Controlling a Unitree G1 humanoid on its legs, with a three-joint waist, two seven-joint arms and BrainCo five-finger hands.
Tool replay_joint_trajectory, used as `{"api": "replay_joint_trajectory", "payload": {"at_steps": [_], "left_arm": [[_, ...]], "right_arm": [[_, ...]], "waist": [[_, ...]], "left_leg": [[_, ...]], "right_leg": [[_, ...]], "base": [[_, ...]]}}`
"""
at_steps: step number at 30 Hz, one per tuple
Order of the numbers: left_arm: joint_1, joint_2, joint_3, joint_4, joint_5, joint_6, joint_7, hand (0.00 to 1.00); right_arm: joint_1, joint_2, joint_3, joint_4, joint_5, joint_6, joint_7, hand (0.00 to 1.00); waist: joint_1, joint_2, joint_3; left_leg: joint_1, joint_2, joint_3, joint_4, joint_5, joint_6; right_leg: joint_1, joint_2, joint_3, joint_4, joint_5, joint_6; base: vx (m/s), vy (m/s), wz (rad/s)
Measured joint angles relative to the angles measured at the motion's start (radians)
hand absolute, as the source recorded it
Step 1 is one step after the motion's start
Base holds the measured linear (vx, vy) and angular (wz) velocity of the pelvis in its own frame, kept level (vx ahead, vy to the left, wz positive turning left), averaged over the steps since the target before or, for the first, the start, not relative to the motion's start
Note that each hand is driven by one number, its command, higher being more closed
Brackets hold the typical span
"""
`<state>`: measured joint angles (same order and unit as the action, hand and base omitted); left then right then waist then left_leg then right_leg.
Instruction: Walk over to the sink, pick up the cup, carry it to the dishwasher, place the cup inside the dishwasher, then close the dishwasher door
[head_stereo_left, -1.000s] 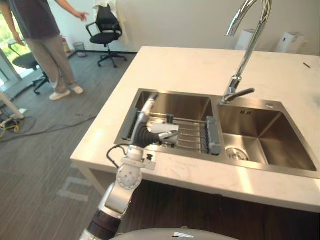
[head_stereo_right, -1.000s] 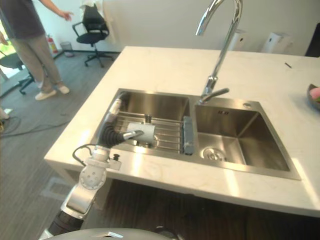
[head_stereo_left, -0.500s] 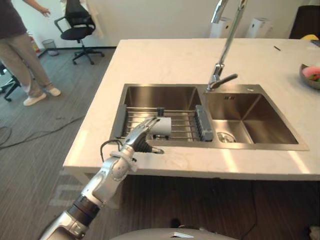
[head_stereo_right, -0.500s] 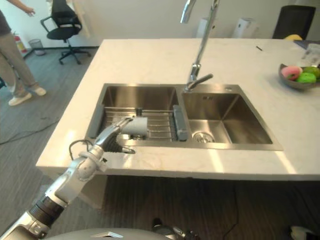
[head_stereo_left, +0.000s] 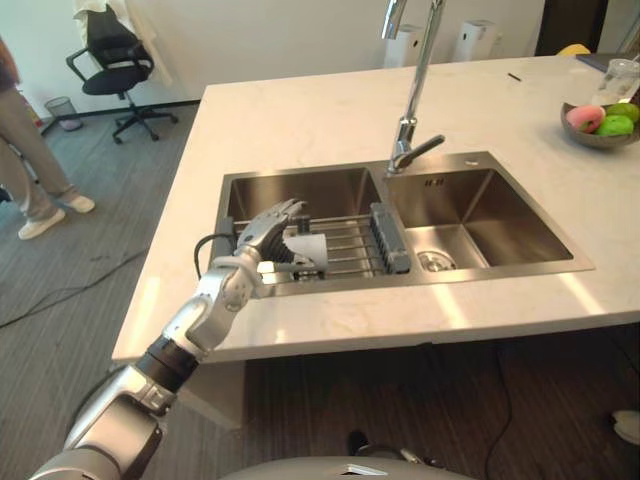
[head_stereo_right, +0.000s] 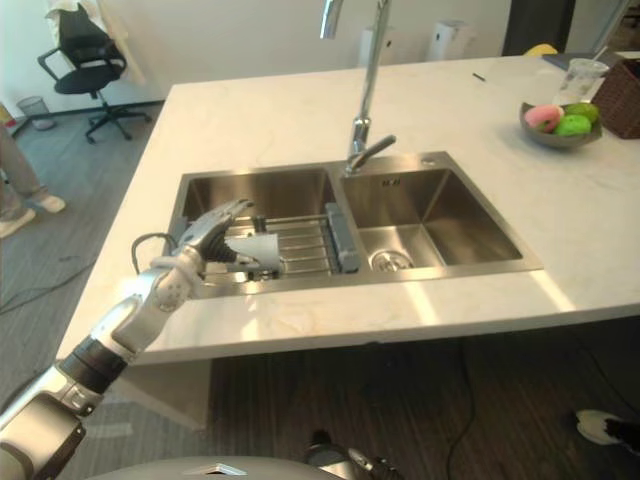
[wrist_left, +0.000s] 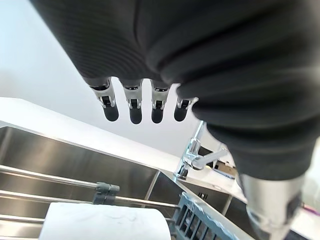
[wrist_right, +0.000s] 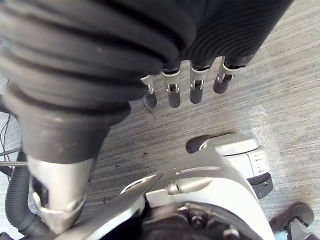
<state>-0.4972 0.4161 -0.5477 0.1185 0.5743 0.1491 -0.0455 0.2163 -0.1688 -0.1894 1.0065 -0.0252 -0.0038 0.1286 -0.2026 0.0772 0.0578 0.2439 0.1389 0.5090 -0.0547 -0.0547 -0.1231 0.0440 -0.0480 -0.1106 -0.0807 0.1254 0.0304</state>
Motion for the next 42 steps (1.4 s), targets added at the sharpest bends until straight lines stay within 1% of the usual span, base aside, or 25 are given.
{"api": "replay_joint_trajectory", "payload": {"at_steps": [3,4,5,7,8,10,13,14,16,19,26,33,37,40,42], "left_arm": [[-0.019,0.003,-0.02,0.03,0.0,0.015,-0.05,0.0],[-0.028,0.003,-0.03,0.047,0.0,0.036,-0.08,0.0],[-0.044,0.006,-0.049,0.069,0.002,0.06,-0.109,0.0],[-0.06,0.006,-0.054,0.099,0.021,0.083,-0.143,0.0],[-0.075,0.006,-0.054,0.117,0.041,0.095,-0.162,0.0],[-0.096,0.006,-0.055,0.144,0.047,0.101,-0.18,0.0],[-0.118,0.011,-0.058,0.179,0.073,0.107,-0.182,0.0],[-0.121,0.014,-0.062,0.184,0.079,0.107,-0.182,0.0],[-0.14,0.016,-0.069,0.201,0.079,0.107,-0.184,0.0],[-0.166,0.025,-0.084,0.218,0.078,0.116,-0.182,0.0],[-0.185,0.038,-0.082,0.29,0.078,0.112,-0.172,0.0],[-0.185,0.038,-0.081,0.293,0.079,0.111,-0.173,0.0],[-0.184,0.038,-0.08,0.293,0.079,0.112,-0.178,0.0],[-0.18,0.037,-0.08,0.293,0.08,0.111,-0.177,0.0],[-0.174,0.035,-0.08,0.293,0.105,0.101,-0.176,0.0]], "right_arm": [[0.002,-0.001,-0.029,0.012,-0.001,0.0,0.002,0.0],[0.008,-0.001,-0.039,0.017,-0.001,0.001,0.003,0.0],[0.009,0.0,-0.06,0.026,-0.001,0.001,0.005,0.0],[0.015,-0.002,-0.072,0.031,-0.001,0.003,0.008,0.0],[0.018,0.001,-0.091,0.031,-0.001,0.005,0.018,0.0],[0.024,0.004,-0.1,0.031,-0.001,0.007,0.025,0.0],[0.027,0.006,-0.11,0.032,-0.001,0.007,0.035,0.0],[0.027,0.007,-0.111,0.032,-0.001,0.007,0.035,0.0],[0.027,0.016,-0.131,0.033,-0.001,0.006,0.036,0.0],[0.026,0.024,-0.136,0.033,0.0,-0.001,0.036,0.0],[0.03,0.037,-0.172,0.032,0.0,-0.002,0.037,0.0],[0.04,0.037,-0.182,0.032,0.001,-0.004,0.037,0.0],[0.041,0.04,-0.21,0.032,0.002,-0.021,0.037,0.0],[0.041,0.04,-0.218,0.032,0.02,-0.022,0.037,0.0],[0.041,0.042,-0.218,0.032,0.021,-0.022,0.037,0.0]], "waist": [[-0.01,0.013,0.006],[-0.018,0.011,0.01],[-0.026,0.021,0.008],[-0.03,0.029,0.007],[-0.034,0.029,0.008],[-0.037,0.025,0.01],[-0.042,0.025,0.01],[-0.044,0.025,0.01],[-0.048,0.031,0.007],[-0.048,0.024,0.012],[-0.053,0.025,0.014],[-0.051,0.026,0.02],[-0.05,0.027,0.03],[-0.05,0.026,0.036],[-0.05,0.025,0.037]], "left_leg": [[0.019,-0.002,0.018,0.002,-0.009,-0.002],[0.018,-0.003,0.022,0.001,-0.012,-0.002],[0.02,-0.005,0.027,0.001,-0.015,-0.004],[0.021,-0.008,0.039,0.0,-0.02,-0.007],[0.02,-0.009,0.041,-0.001,-0.02,-0.007],[0.02,-0.009,0.042,-0.001,-0.02,-0.008],[0.02,-0.01,0.045,-0.002,-0.018,-0.003],[0.021,-0.01,0.046,-0.002,-0.018,-0.002],[0.022,-0.009,0.049,-0.003,-0.02,-0.003],[0.028,-0.01,0.06,-0.003,-0.023,-0.004],[0.036,-0.011,0.066,-0.001,-0.03,-0.004],[0.035,-0.011,0.067,-0.001,-0.032,-0.005],[0.035,-0.011,0.067,-0.001,-0.034,-0.005],[0.034,-0.01,0.067,-0.001,-0.036,-0.005],[0.034,-0.01,0.068,-0.001,-0.038,-0.006]], "right_leg": [[0.01,0.001,0.019,0.0,0.0,0.0],[0.01,-0.001,0.022,0.0,-0.004,0.003],[0.009,-0.002,0.029,-0.001,-0.009,0.009],[0.003,-0.003,0.044,-0.001,-0.009,0.009],[0.0,-0.003,0.045,-0.001,-0.008,0.009],[0.0,-0.003,0.048,-0.001,-0.007,0.01],[-0.006,-0.002,0.053,0.0,-0.007,0.012],[-0.006,-0.001,0.055,0.0,-0.003,0.007],[-0.007,0.002,0.058,0.0,0.001,0.008],[-0.008,0.005,0.066,0.0,0.001,0.008],[-0.008,0.005,0.072,0.0,0.001,0.007],[-0.01,0.002,0.072,0.0,-0.004,0.007],[-0.01,0.004,0.071,0.0,-0.003,0.009],[-0.011,0.005,0.071,0.0,-0.003,0.009],[-0.011,0.008,0.072,0.0,-0.003,0.009]], "base": [[-0.08,-0.012,-0.2],[-0.09,-0.022,-0.14],[-0.1,-0.023,-0.12],[-0.07,-0.014,-0.15],[-0.05,-0.016,-0.12],[-0.04,-0.025,-0.02],[0.0,-0.007,-0.01],[0.01,-0.025,-0.05],[0.01,-0.021,-0.05],[-0.01,-0.021,-0.11],[-0.05,-0.027,-0.05],[-0.06,-0.032,-0.01],[-0.03,-0.031,0.0],[-0.01,-0.011,0.0],[-0.03,-0.032,-0.01]]}}
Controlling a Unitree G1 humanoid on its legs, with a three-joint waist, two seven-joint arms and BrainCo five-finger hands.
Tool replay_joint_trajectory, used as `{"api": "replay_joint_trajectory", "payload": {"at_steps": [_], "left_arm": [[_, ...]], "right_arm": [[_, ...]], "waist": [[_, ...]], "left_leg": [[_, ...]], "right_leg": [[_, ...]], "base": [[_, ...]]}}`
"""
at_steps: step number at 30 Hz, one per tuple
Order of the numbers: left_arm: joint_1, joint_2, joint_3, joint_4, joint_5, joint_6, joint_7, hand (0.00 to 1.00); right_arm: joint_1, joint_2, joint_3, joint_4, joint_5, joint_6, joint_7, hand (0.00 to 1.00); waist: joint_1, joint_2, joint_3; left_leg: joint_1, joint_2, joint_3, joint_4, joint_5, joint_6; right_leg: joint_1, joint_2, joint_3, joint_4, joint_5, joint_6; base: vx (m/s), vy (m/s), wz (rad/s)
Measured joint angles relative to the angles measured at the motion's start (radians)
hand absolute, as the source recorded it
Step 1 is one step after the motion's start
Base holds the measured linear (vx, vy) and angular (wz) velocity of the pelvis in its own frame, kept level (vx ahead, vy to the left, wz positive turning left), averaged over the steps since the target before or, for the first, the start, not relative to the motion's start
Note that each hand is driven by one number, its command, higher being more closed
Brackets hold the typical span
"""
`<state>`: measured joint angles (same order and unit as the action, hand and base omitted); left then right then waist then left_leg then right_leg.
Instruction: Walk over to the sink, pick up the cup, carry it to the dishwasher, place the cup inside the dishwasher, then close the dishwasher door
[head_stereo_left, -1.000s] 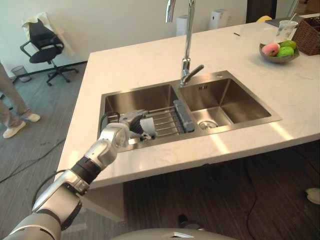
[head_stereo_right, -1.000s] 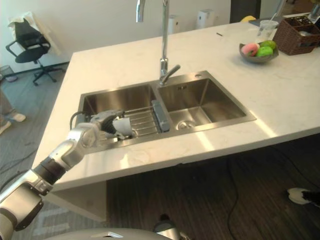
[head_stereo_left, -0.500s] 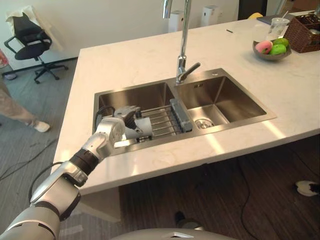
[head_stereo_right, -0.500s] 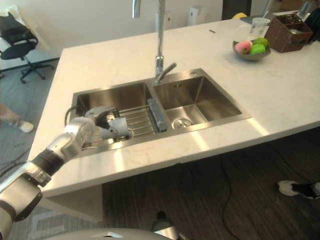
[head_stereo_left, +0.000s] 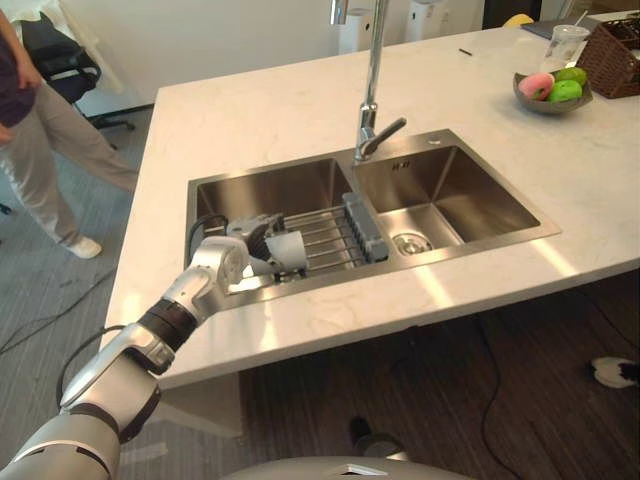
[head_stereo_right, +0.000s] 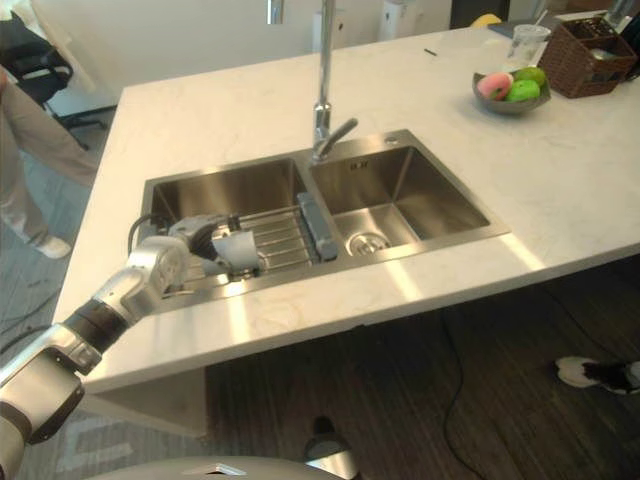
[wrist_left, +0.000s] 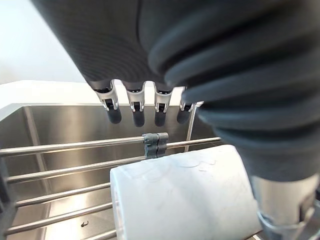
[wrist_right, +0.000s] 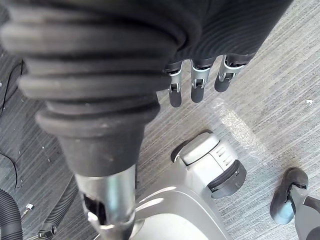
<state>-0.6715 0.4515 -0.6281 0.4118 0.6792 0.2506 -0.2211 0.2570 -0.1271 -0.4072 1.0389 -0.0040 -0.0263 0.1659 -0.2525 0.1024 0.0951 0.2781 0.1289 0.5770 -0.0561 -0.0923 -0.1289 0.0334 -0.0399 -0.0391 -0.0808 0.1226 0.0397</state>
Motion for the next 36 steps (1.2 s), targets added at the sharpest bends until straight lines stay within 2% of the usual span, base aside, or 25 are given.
{"api": "replay_joint_trajectory", "payload": {"at_steps": [8,22,34,36], "left_arm": [[0.044,-0.006,0.0,0.0,0.013,-0.019,0.002,0.0],[0.107,-0.024,0.029,0.002,0.051,-0.042,0.053,0.0],[0.124,-0.024,0.045,0.003,0.051,-0.057,0.069,0.0],[0.149,-0.031,0.077,0.002,0.051,-0.065,0.077,0.0]], "right_arm": [[0.001,0.003,-0.035,0.001,0.002,-0.013,0.0,0.0],[0.009,0.019,-0.087,0.008,0.011,-0.036,0.0,0.0],[0.01,0.02,-0.097,0.008,0.017,-0.037,0.005,0.0],[0.01,0.021,-0.115,0.008,0.017,-0.037,0.006,0.0]], "waist": [[-0.002,0.0,0.005],[-0.003,0.0,0.006],[-0.004,0.007,0.017],[-0.005,0.008,0.021]], "left_leg": [[0.0,0.001,0.001,0.002,-0.001,0.0],[-0.007,0.004,0.003,0.002,-0.004,-0.002],[-0.005,0.007,0.007,0.004,-0.005,-0.002],[0.001,0.008,0.018,0.004,-0.009,-0.005]], "right_leg": [[0.001,0.001,0.001,0.0,0.0,0.0],[-0.001,0.006,0.005,0.0,-0.002,0.002],[0.0,0.008,0.016,0.0,-0.002,0.001],[0.0,0.011,0.025,0.0,-0.003,0.002]], "base": [[0.0,-0.003,0.0],[0.0,0.0,0.0],[0.0,0.0,-0.01],[-0.01,-0.01,-0.11]]}}
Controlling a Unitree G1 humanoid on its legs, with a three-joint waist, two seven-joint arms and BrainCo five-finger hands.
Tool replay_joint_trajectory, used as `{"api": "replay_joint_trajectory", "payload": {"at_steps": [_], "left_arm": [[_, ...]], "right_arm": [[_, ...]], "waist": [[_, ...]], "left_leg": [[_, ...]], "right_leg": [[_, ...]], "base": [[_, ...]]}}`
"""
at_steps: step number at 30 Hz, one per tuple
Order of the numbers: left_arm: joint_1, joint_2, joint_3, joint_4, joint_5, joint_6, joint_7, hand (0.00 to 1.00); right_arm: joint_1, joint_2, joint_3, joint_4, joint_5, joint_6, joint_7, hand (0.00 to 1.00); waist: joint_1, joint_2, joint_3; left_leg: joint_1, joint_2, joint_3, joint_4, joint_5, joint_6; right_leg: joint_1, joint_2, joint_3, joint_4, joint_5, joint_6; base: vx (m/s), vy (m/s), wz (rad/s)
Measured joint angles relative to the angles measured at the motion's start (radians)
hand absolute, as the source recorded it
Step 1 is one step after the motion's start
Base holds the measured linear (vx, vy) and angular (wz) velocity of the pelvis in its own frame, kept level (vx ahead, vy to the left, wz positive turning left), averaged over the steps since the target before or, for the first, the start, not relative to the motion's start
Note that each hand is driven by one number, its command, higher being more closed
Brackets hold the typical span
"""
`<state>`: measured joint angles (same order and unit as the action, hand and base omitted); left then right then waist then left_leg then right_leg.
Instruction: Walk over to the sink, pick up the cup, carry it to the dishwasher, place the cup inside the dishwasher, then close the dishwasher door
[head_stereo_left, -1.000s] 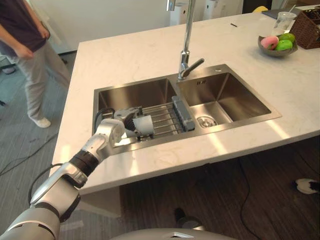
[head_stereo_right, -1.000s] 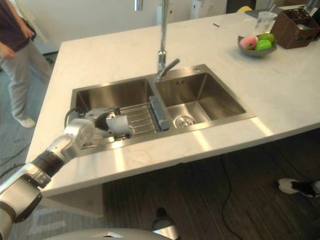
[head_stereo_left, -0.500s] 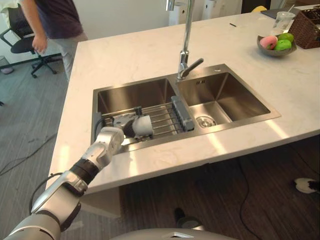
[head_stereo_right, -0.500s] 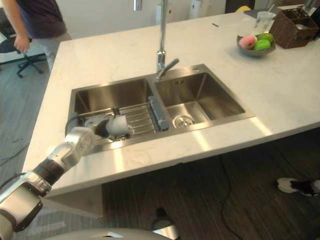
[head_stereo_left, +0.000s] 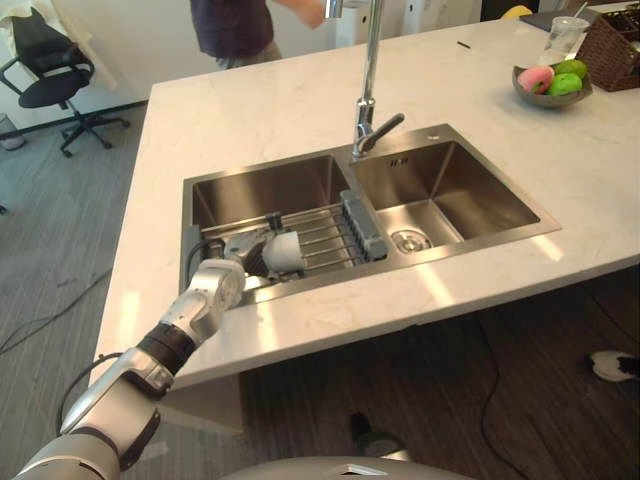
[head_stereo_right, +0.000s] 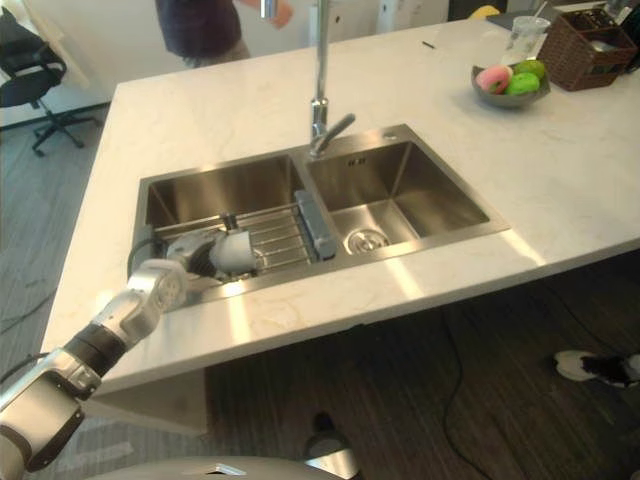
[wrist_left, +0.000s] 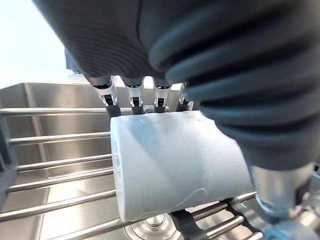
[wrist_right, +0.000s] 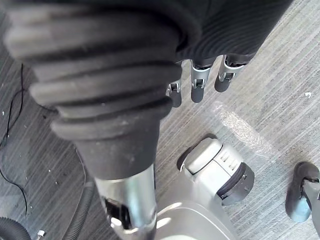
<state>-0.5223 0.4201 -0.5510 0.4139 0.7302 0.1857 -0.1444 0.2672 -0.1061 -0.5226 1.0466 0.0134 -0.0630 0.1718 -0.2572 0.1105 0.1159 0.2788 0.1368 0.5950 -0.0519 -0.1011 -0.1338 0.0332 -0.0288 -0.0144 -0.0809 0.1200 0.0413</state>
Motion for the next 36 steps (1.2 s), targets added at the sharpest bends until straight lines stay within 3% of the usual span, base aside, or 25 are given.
{"api": "replay_joint_trajectory", "payload": {"at_steps": [13,22,31,32,36], "left_arm": [[0.007,-0.03,0.01,0.039,0.022,0.014,0.01,0.0],[-0.002,-0.053,0.038,0.08,0.038,0.05,0.005,0.0],[-0.022,-0.055,0.043,0.108,0.037,0.06,-0.001,0.0],[-0.025,-0.056,0.046,0.114,0.037,0.062,-0.002,1.0],[-0.027,-0.065,0.078,0.138,0.032,0.065,-0.021,1.0]], "right_arm": [[0.005,0.0,-0.002,0.0,0.0,0.0,0.002,0.0],[0.007,-0.025,-0.002,0.0,-0.005,-0.007,0.024,0.0],[0.002,-0.027,-0.002,0.011,-0.02,-0.021,0.039,0.0],[0.002,-0.028,-0.002,0.013,-0.021,-0.021,0.04,0.0],[0.004,-0.033,0.0,0.014,-0.021,-0.021,0.044,0.0]], "waist": [[-0.022,0.015,0.009],[-0.057,0.063,0.044],[-0.079,0.084,0.056],[-0.08,0.084,0.056],[-0.086,0.086,0.059]], "left_leg": [[0.001,-0.001,0.004,0.004,-0.006,0.001],[-0.011,0.0,0.011,0.024,-0.022,0.001],[-0.021,-0.003,0.011,0.035,-0.027,0.003],[-0.022,-0.004,0.011,0.035,-0.028,0.004],[-0.03,0.004,0.016,0.057,-0.048,0.002]], "right_leg": [[0.0,-0.001,0.004,0.0,-0.003,0.004],[-0.009,-0.002,0.017,0.0,-0.007,0.008],[-0.027,-0.001,0.038,0.0,-0.012,0.013],[-0.03,-0.001,0.041,-0.002,-0.012,0.013],[-0.033,-0.001,0.055,-0.007,-0.007,0.012]], "base": [[-0.05,-0.03,-0.01],[-0.05,-0.033,-0.03],[-0.05,-0.033,-0.06],[-0.1,-0.042,-0.1],[-0.1,-0.046,-0.07]]}}
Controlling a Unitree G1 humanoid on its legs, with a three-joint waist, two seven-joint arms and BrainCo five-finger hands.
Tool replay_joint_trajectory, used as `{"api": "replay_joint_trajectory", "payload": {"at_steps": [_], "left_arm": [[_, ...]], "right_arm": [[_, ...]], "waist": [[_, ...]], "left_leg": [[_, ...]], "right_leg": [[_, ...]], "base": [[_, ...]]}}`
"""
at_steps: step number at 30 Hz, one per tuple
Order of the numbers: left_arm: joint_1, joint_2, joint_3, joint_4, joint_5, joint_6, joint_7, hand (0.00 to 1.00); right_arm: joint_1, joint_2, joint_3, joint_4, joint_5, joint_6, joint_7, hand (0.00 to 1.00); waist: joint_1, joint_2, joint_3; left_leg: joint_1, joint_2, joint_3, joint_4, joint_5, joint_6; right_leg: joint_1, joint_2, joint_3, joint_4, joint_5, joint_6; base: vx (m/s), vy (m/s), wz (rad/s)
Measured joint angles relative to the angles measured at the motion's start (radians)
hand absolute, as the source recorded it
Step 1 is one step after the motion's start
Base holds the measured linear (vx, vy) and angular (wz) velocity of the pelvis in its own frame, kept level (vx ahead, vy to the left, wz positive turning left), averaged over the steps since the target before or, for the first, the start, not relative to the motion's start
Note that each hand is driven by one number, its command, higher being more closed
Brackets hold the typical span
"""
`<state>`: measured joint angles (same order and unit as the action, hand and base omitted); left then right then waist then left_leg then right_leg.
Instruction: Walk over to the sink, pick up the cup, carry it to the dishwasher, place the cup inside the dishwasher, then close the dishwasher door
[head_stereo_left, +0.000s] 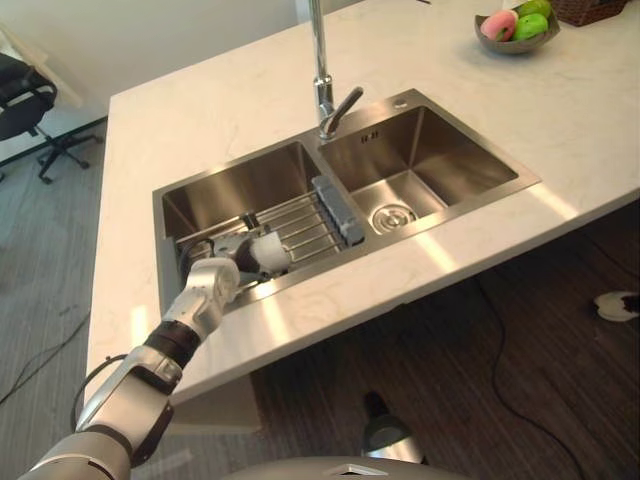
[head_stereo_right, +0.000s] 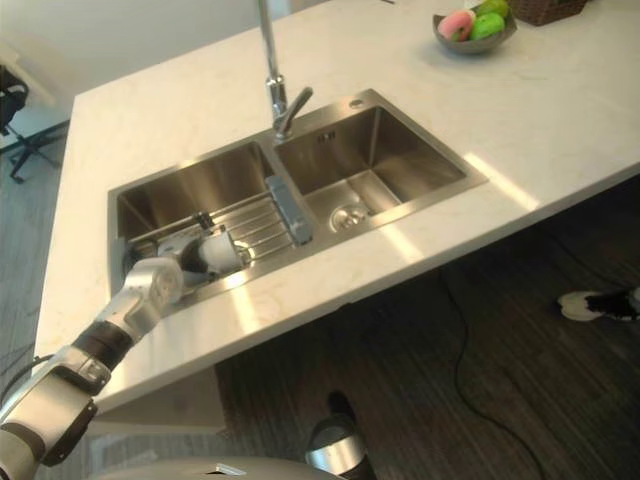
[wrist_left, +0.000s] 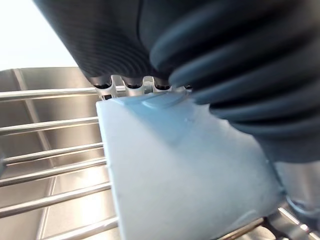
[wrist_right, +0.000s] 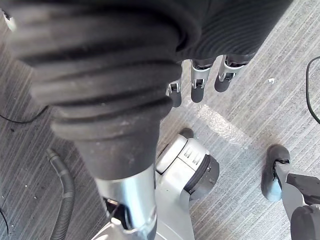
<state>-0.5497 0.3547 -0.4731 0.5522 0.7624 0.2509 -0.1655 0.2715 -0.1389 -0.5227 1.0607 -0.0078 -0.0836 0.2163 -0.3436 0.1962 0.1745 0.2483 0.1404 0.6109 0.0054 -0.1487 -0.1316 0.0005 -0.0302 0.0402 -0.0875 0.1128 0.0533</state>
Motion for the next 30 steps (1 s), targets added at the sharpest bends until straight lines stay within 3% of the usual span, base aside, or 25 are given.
{"api": "replay_joint_trajectory", "payload": {"at_steps": [7,11,18,24,27,30], "left_arm": [[-0.011,-0.005,0.041,0.033,-0.113,0.002,-0.018,1.0],[-0.011,-0.016,0.064,0.056,-0.139,-0.03,-0.007,1.0],[-0.012,-0.043,0.078,0.122,-0.172,-0.099,0.09,1.0],[-0.035,-0.041,0.078,0.189,-0.206,-0.17,0.15,1.0],[-0.053,-0.037,0.094,0.228,-0.256,-0.195,0.214,1.0],[-0.041,-0.047,0.127,0.241,-0.352,-0.253,0.301,1.0]], "right_arm": [[-0.001,-0.009,0.01,-0.005,-0.003,0.005,0.023,0.0],[-0.006,-0.011,0.028,-0.005,-0.026,0.012,0.024,0.0],[-0.012,-0.009,0.053,-0.005,-0.038,0.022,0.026,0.0],[-0.014,0.004,0.093,-0.006,-0.037,0.027,0.025,0.0],[-0.019,0.011,0.131,-0.006,-0.037,0.042,0.024,0.0],[-0.019,0.017,0.162,0.002,-0.038,0.046,0.02,0.0]], "waist": [[-0.008,0.016,0.008],[0.001,0.015,0.007],[0.017,0.007,0.006],[0.017,-0.021,0.005],[0.018,-0.042,0.004],[0.02,-0.064,0.007]], "left_leg": [[0.0,0.006,0.005,0.013,-0.009,-0.003],[0.0,0.006,0.005,0.014,-0.009,-0.003],[0.005,0.007,0.003,0.012,-0.01,-0.003],[0.013,0.007,0.003,0.01,-0.011,-0.003],[0.015,0.008,0.029,0.01,-0.016,-0.008],[0.034,0.009,0.052,0.009,-0.018,-0.012]], "right_leg": [[0.001,0.004,0.006,0.001,0.004,0.002],[0.002,0.004,0.006,0.0,0.004,0.001],[0.008,0.004,0.005,0.0,0.003,0.004],[0.014,0.005,0.006,0.0,0.001,0.005],[0.001,0.015,0.032,0.0,0.007,-0.001],[-0.001,0.032,0.062,0.006,0.016,-0.006]], "base": [[-0.05,-0.038,-0.03],[-0.03,-0.028,0.0],[-0.05,-0.038,0.01],[-0.05,-0.039,-0.02],[-0.04,-0.037,-0.22],[0.0,-0.032,-0.32]]}}
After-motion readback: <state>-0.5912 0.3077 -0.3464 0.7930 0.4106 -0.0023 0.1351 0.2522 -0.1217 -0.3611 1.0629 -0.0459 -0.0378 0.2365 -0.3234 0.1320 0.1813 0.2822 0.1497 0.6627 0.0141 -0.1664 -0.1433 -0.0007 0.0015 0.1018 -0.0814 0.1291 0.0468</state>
